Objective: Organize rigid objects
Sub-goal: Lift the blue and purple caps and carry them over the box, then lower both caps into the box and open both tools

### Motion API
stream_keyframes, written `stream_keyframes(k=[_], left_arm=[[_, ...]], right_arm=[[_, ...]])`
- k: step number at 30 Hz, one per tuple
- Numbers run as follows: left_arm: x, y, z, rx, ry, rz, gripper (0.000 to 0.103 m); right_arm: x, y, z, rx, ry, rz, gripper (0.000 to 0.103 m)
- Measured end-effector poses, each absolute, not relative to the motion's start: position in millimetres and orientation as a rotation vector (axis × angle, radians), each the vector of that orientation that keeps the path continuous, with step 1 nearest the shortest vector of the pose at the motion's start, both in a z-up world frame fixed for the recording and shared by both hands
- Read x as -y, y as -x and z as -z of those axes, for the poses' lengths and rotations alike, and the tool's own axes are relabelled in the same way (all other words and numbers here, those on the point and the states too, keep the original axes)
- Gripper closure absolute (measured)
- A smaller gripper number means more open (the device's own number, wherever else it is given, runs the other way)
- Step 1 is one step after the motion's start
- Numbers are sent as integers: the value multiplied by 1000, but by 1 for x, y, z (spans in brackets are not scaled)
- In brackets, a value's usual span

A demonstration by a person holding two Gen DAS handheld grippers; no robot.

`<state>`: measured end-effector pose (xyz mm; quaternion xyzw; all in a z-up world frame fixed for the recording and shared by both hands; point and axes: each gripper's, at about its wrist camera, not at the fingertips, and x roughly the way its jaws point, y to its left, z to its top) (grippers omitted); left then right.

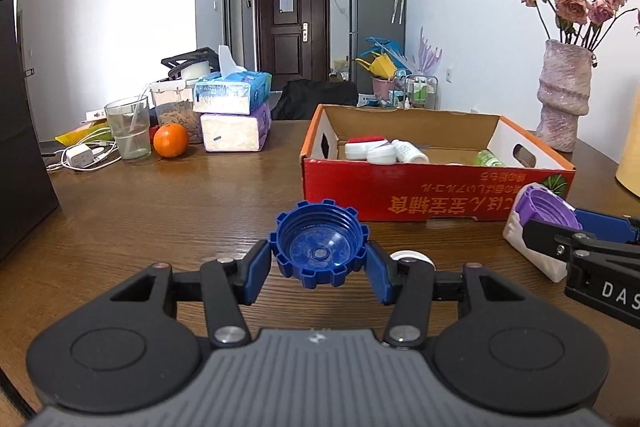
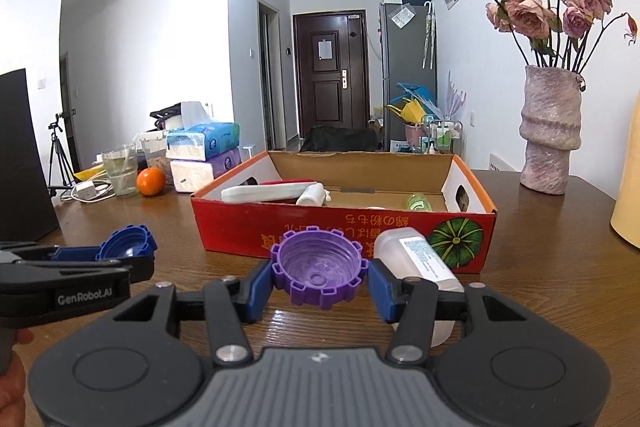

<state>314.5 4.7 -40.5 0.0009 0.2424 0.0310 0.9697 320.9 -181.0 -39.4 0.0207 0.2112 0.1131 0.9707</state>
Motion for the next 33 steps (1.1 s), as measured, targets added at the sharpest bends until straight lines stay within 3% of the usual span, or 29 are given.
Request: stream_keyframes(k=[33], left_arm=[[59,-354,-6,-421,-10,19,51]], right_arm=[[218,-347,6,-379,-36,-175,52]])
